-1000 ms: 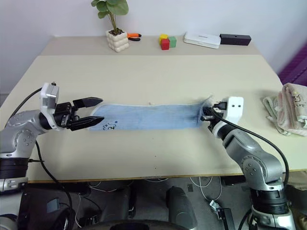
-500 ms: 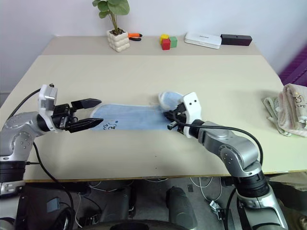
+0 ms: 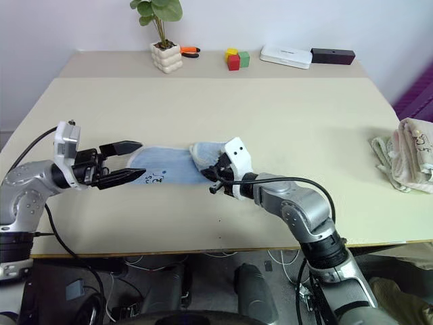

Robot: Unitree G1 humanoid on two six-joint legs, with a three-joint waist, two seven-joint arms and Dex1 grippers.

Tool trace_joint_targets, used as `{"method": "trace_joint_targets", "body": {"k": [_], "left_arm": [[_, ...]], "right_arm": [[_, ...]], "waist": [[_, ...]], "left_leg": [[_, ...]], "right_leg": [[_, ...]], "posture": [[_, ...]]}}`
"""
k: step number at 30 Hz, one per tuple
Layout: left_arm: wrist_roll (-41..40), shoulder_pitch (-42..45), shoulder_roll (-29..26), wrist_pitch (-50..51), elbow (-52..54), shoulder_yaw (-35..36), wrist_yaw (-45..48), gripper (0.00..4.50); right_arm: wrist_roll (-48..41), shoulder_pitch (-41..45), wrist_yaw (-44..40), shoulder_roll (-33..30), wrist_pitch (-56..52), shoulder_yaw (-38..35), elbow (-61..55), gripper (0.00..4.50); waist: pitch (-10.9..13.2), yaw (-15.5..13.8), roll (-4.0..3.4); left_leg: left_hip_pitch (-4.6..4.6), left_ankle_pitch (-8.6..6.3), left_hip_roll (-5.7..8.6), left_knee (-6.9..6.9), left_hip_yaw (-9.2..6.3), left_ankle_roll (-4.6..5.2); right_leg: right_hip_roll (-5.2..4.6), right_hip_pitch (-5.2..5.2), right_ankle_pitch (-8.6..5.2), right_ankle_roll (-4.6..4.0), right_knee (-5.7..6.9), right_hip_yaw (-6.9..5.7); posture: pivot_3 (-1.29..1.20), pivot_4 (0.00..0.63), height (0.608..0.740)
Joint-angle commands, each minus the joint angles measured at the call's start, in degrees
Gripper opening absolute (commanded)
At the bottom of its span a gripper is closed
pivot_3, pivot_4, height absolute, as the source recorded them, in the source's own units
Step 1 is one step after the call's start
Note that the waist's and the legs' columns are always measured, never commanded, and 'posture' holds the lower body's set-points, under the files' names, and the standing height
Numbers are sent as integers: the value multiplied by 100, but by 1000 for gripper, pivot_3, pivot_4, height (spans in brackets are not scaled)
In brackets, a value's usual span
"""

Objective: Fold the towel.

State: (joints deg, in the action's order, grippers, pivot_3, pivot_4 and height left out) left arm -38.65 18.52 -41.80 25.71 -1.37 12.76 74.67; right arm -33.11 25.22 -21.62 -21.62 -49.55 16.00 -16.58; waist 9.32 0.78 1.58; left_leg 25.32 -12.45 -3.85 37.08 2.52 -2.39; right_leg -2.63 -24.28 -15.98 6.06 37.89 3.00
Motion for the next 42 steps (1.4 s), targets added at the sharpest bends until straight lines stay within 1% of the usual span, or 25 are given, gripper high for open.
{"method": "trace_joint_targets", "body": {"k": [1, 3, 6, 8, 12, 13, 14, 15, 16, 17, 18, 21, 23, 24, 25, 26, 27, 32, 37, 42], "left_arm": [[-132, -7, -95, 6, 229, 176, -24, 4500], [-136, -19, -100, 3, 238, 175, -34, 4500], [-140, -32, -101, -3, 245, 173, -43, 4500], [-146, -33, -101, -4, 242, 173, -44, 4500], [-142, -8, -96, -13, 211, 154, -36, 4500], [-140, -2, -97, -19, 202, 150, -30, 4500], [-139, 4, -97, -24, 192, 146, -25, 4500], [-140, 16, -95, -24, 184, 142, -26, 4500], [-136, 30, -88, -33, 170, 138, -28, 4500], [-135, 40, -82, -36, 162, 134, -30, 4500], [-129, 49, -72, -43, 149, 124, -32, 4500], [-102, 63, -48, -71, 123, 88, -29, 4500], [-108, 91, -32, -64, 112, 71, -35, 4500], [-110, 106, -25, -59, 109, 62, -39, 4500], [-114, 113, -17, -55, 116, 52, -47, 4500], [-117, 114, -10, -46, 128, 45, -59, 4500], [-121, 106, -3, -40, 146, 43, -71, 4500], [-152, -33, 2, -16, 264, 101, -151, 4500], [-211, -173, 8, 14, 392, 162, -255, 4500], [-234, -206, 17, 18, 439, 169, -325, 4500]], "right_arm": [[378, 165, -72, 139, 258, 158, -14, 24], [362, 152, -21, 336, 165, 77, 30, 24], [464, 162, 203, 648, 110, -82, 173, 824], [496, 178, 242, 764, 92, -147, 193, 1772], [332, 171, -40, 675, 10, -252, -166, 3763], [217, 208, -100, 704, 55, -428, -233, 4203], [150, 233, -138, 734, 87, -554, -267, 4474], [-80, 288, -126, 844, 64, -851, -254, 4474], [-224, 381, -59, 942, 180, -1190, -195, 4375], [-346, 437, -57, 1010, 295, -1436, -167, 4072], [-388, 490, -30, 1031, 329, -1613, -122, 3676], [-234, 552, 82, 1060, 484, -1800, 76, 2226], [107, 519, 81, 1002, 800, -1720, 357, 1183], [307, 489, 80, 969, 997, -1662, 538, 763], [539, 434, 33, 918, 1269, -1571, 736, 165], [873, 361, -38, 831, 1678, -1409, 989, 74], [1075, 303, -71, 807, 1948, -1340, 1213, 74], [1518, 104, -206, 966, 3000, -1316, 2125, 74], [1984, -169, -425, 1046, 4042, -1143, 3007, 74], [2359, -153, -383, 1094, 4645, -1126, 3587, 74]], "waist": [[0, 3, 0], [0, 3, 0], [0, 10, 0], [0, 3, 0], [0, -3, 0], [0, -1, -1], [0, 3, -1], [0, 6, -1], [0, 6, -1], [1, 6, -1], [1, 6, -1], [1, -4, -1], [1, 11, -1], [1, 17, -1], [1, 18, -2], [1, 18, -2], [1, 19, -2], [3, 30, -5], [3, 38, -5], [2, 29, -3]], "left_leg": [[0, 0, 0, 0, 0, 0], [0, 0, 0, 0, 0, 0], [0, 0, -1, -1, 0, 0], [0, 0, -1, -1, 1, 0], [2, 0, 0, 0, 2, 0], [1, 0, 0, 0, 1, 0], [1, 0, 0, -1, 1, 0], [1, 0, -1, -1, 1, 0], [1, 0, -1, -2, 1, 0], [1, 0, -1, -2, 1, 0], [1, 0, -1, -2, 1, 0], [1, 0, 0, -2, 1, 0], [1, 0, 0, -2, 2, 0], [1, 0, -1, -2, 2, 0], [0, 0, -1, -3, 2, 0], [0, 0, 0, -3, 2, 0], [0, 0, 0, -3, 3, 0], [1, 0, 0, -4, 3, 0], [0, 0, 0, -7, 3, 0], [-3, 0, 0, -4, 3, -1]], "right_leg": [[0, 0, 0, 0, 0, 0], [0, -1, 0, 0, 1, 0], [1, -2, 1, 1, 2, 0], [1, -2, 1, 2, 2, 0], [-2, -2, 1, 1, 2, 0], [-2, -2, 0, 1, 2, 0], [-1, -3, 1, 1, 2, 0], [0, -4, 1, 2, 2, 0], [0, -4, 1, 2, 2, 0], [0, -4, 1, 2, 3, 0], [0, -4, 6, 10, 3, 0], [0, -3, 8, 14, 2, -1], [0, -3, 8, 14, 2, -1], [0, -3, 7, 12, 2, -1], [0, -4, 4, 8, 2, -1], [0, -4, 3, 5, 2, -1], [0, -4, 3, 6, 2, -1], [0, -5, 8, 14, 2, 0], [1, -5, 8, 15, 2, 0], [0, -1, 8, 15, 2, 0]], "posture": [[0, 150, 740], [0, 150, 740], [0, 150, 740], [0, 150, 740], [0, 150, 740], [0, 150, 740], [0, 150, 740], [0, 150, 740], [0, 150, 740], [0, 150, 740], [0, 150, 740], [0, 150, 740], [0, 150, 740], [0, 150, 740], [0, 150, 740], [0, 150, 740], [0, 150, 740], [0, 150, 740], [0, 150, 740], [0, 150, 740]]}}
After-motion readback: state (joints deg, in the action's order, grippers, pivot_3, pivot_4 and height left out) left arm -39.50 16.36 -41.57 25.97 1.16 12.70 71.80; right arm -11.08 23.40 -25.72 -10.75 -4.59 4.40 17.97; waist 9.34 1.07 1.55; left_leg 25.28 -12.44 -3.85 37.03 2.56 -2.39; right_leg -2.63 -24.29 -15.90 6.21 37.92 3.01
